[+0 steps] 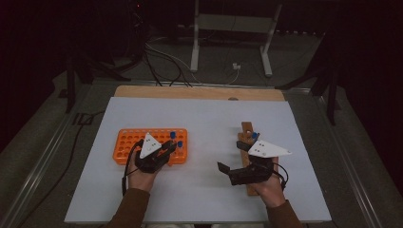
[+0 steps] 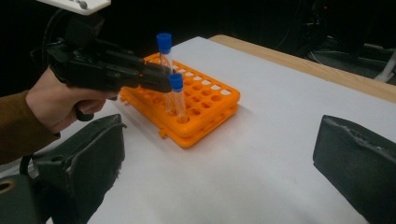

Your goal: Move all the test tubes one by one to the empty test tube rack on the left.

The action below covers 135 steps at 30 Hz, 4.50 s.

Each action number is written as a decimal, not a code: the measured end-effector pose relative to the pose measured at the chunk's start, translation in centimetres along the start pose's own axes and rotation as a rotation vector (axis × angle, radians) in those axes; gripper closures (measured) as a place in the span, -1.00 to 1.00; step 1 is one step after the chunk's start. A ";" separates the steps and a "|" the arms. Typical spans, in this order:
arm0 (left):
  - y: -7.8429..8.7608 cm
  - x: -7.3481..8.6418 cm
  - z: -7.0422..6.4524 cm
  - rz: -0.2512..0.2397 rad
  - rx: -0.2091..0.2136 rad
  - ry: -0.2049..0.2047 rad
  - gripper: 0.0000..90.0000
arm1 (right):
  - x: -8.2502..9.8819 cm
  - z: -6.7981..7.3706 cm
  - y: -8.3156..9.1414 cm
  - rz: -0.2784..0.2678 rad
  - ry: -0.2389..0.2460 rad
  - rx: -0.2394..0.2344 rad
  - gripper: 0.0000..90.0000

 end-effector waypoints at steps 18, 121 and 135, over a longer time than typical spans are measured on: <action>-1.5 2.1 -0.1 0.108 0.005 -0.037 0.73 | 0.1 0.3 -0.3 0.006 0.009 -0.010 -0.94; 5.0 2.9 2.4 -0.003 -0.026 0.150 -0.99 | 7.0 -9.1 1.5 0.135 -0.051 0.259 0.71; 4.8 3.0 2.3 0.006 -0.022 0.149 -0.99 | 5.9 -8.7 2.0 0.131 -0.048 0.232 0.71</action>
Point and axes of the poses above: each handheld gripper's, and its own axes: y roughly backward along the jaws, x roughly out of its underside, z roughly to its left, the point moved 8 cm from there along -y, roughly forward along the jaws, and after that the axes turned 10 degrees about z, right-handed, at the moved point
